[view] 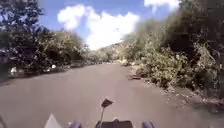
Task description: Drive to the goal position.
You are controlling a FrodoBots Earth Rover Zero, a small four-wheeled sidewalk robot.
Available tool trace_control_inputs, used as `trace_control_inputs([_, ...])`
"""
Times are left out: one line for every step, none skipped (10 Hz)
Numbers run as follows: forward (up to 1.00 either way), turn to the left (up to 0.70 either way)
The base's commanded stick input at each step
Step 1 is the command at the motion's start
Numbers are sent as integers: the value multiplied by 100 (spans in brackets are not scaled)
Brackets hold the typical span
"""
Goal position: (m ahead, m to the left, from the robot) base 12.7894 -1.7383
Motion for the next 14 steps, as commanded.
trace_control_inputs([70, -23])
trace_control_inputs([70, -16])
trace_control_inputs([70, 0])
trace_control_inputs([70, 0])
trace_control_inputs([70, 0])
trace_control_inputs([70, 0])
trace_control_inputs([70, 0])
trace_control_inputs([70, -17])
trace_control_inputs([70, -19])
trace_control_inputs([70, -22])
trace_control_inputs([70, -35])
trace_control_inputs([70, -35])
trace_control_inputs([70, -35])
trace_control_inputs([70, -15])
